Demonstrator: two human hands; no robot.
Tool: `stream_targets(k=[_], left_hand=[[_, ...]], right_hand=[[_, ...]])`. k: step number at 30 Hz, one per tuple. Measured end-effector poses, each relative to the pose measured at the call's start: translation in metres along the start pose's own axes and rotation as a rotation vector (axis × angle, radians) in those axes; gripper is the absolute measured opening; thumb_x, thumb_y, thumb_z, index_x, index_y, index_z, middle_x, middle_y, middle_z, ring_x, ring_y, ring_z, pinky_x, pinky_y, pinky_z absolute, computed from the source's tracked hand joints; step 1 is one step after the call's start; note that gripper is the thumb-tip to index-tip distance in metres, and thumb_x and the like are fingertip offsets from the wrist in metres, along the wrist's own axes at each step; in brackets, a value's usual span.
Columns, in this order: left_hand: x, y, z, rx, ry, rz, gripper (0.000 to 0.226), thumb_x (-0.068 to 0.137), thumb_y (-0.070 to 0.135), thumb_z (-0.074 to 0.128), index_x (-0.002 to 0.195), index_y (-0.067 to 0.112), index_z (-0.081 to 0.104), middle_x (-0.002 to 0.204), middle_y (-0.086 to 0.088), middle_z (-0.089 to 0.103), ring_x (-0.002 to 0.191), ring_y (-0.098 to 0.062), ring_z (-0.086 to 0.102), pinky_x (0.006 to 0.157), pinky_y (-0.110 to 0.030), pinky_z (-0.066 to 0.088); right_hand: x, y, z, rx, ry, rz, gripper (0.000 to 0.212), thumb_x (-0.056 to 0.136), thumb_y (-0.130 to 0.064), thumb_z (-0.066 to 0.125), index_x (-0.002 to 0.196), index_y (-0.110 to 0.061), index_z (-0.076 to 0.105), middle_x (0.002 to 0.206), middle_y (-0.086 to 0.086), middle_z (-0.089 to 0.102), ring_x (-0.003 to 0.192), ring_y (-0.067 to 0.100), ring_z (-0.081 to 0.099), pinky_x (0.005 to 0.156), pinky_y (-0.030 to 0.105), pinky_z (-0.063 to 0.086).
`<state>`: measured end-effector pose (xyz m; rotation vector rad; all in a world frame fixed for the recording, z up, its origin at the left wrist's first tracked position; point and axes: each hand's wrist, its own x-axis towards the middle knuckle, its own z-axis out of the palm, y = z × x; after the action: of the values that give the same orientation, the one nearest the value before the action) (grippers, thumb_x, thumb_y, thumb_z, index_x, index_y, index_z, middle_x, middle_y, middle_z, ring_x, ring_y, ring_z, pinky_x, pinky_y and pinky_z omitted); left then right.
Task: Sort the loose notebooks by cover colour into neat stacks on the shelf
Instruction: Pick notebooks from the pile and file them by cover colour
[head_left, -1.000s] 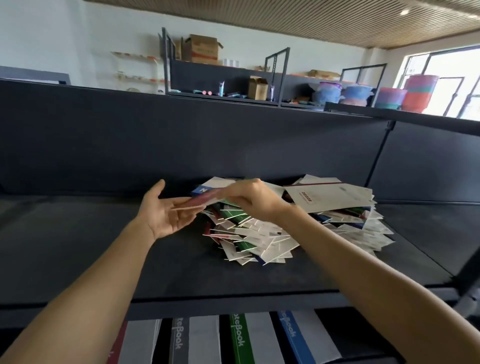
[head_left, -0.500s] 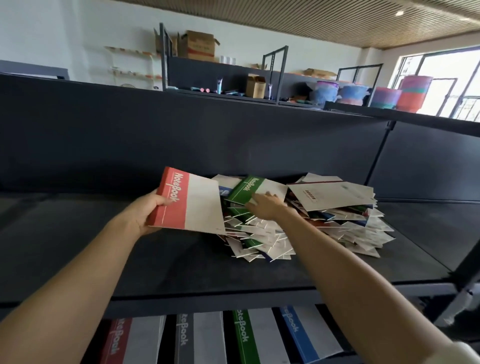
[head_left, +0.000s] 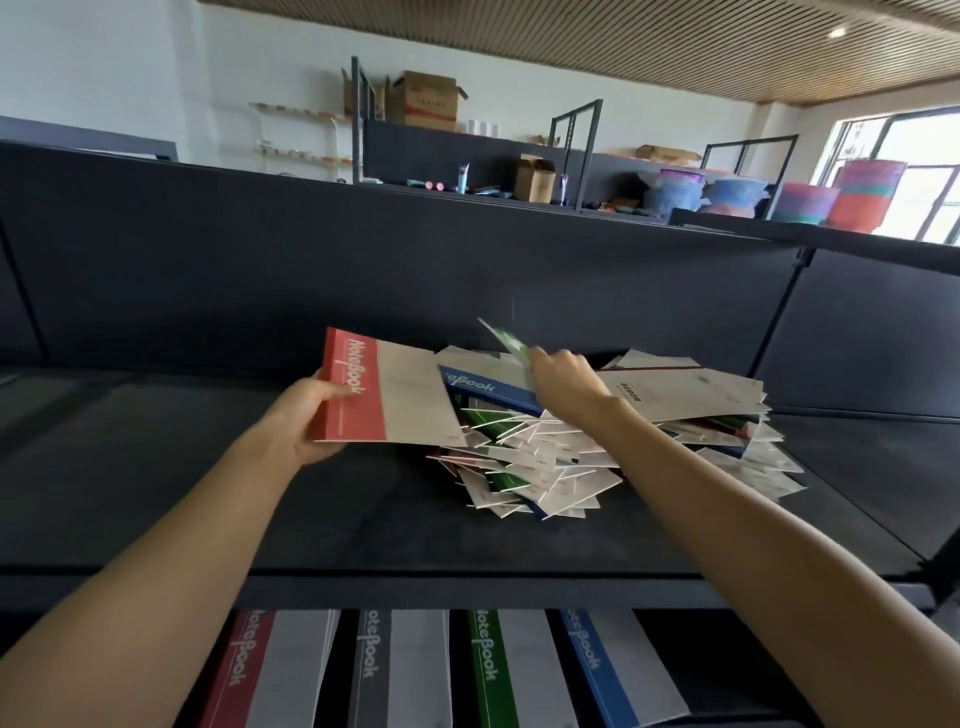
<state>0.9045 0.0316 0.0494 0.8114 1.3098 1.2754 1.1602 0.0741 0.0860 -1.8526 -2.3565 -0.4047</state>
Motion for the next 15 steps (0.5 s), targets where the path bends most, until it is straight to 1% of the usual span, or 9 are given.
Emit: stream_targets(k=[3,5,6,7,9,10,11,13,15], left_hand=[[-0.001,-0.001,0.032,-0.066,-0.050,-0.067,0.029,0.097,0.017,0.047,0.125,0.021,0.051,0.094,-0.005,0.061,0.082,-0.017,0.059,0.060,-0.031,0.047],[-0.001,-0.001,0.049,-0.168,-0.064,-0.126,0.022,0.099,0.025,0.045,0.109,0.012,0.059,0.077,-0.004,0.068,0.066,-0.014,0.066,0.051,-0.025,0.053],[0.000,-0.003,0.052,-0.204,-0.056,-0.149,0.024,0.099,0.029,0.047,0.098,0.010,0.061,0.066,-0.004,0.069,0.056,-0.013,0.066,0.046,-0.021,0.053],[0.002,-0.005,0.052,-0.201,-0.065,-0.164,0.026,0.097,0.031,0.049,0.093,0.009,0.062,0.062,-0.005,0.069,0.052,-0.014,0.066,0.048,-0.021,0.054],[0.005,-0.013,0.048,-0.109,-0.078,-0.198,0.025,0.093,0.024,0.056,0.109,0.005,0.062,0.078,-0.011,0.069,0.068,-0.022,0.067,0.071,-0.030,0.057],[0.006,-0.017,0.043,-0.041,-0.061,-0.212,0.030,0.090,0.017,0.058,0.117,0.004,0.059,0.087,-0.014,0.067,0.077,-0.025,0.065,0.082,-0.037,0.054],[0.006,-0.019,0.038,0.019,-0.040,-0.209,0.033,0.089,0.012,0.059,0.121,0.004,0.056,0.092,-0.015,0.065,0.081,-0.027,0.063,0.086,-0.041,0.051],[0.003,-0.019,0.029,0.099,-0.032,-0.181,0.032,0.089,0.009,0.059,0.121,0.009,0.056,0.094,-0.013,0.063,0.082,-0.028,0.061,0.080,-0.042,0.051],[0.002,-0.017,0.018,0.087,-0.013,-0.155,0.032,0.091,0.008,0.057,0.122,0.014,0.055,0.095,-0.012,0.063,0.082,-0.027,0.061,0.069,-0.040,0.050]], right_hand=[[-0.014,-0.029,-0.020,-0.079,0.011,-0.138,0.037,0.090,0.005,0.039,0.126,-0.003,0.043,0.115,0.019,0.061,0.102,0.037,0.060,0.073,0.039,0.045],[-0.031,-0.048,-0.020,-0.189,-0.001,-0.333,0.041,0.091,0.003,0.039,0.131,-0.007,0.041,0.121,0.013,0.060,0.105,0.034,0.060,0.075,0.037,0.045],[-0.040,-0.054,-0.016,-0.235,-0.016,-0.424,0.043,0.092,0.001,0.039,0.133,-0.010,0.039,0.124,0.011,0.058,0.107,0.033,0.059,0.076,0.037,0.046],[-0.049,-0.059,-0.012,-0.260,-0.031,-0.488,0.042,0.094,-0.001,0.038,0.134,-0.011,0.039,0.126,0.009,0.056,0.109,0.033,0.058,0.076,0.037,0.044],[-0.055,-0.058,-0.002,-0.201,-0.079,-0.565,0.037,0.096,-0.007,0.039,0.132,-0.013,0.044,0.127,0.009,0.056,0.109,0.032,0.057,0.074,0.034,0.039],[-0.053,-0.054,0.002,-0.072,-0.128,-0.561,0.032,0.098,-0.012,0.039,0.129,-0.015,0.050,0.125,0.008,0.058,0.108,0.031,0.057,0.076,0.032,0.040],[-0.046,-0.048,0.003,0.100,-0.191,-0.524,0.029,0.099,-0.018,0.040,0.124,-0.016,0.055,0.122,0.007,0.061,0.107,0.029,0.057,0.081,0.031,0.042],[-0.019,-0.029,0.004,0.309,-0.256,-0.366,0.028,0.100,-0.024,0.042,0.119,-0.015,0.061,0.121,0.005,0.062,0.106,0.022,0.055,0.089,0.027,0.040],[0.013,-0.007,0.013,0.283,-0.164,-0.200,0.031,0.099,-0.027,0.043,0.124,-0.014,0.057,0.128,0.007,0.058,0.106,0.023,0.053,0.087,0.027,0.039]])
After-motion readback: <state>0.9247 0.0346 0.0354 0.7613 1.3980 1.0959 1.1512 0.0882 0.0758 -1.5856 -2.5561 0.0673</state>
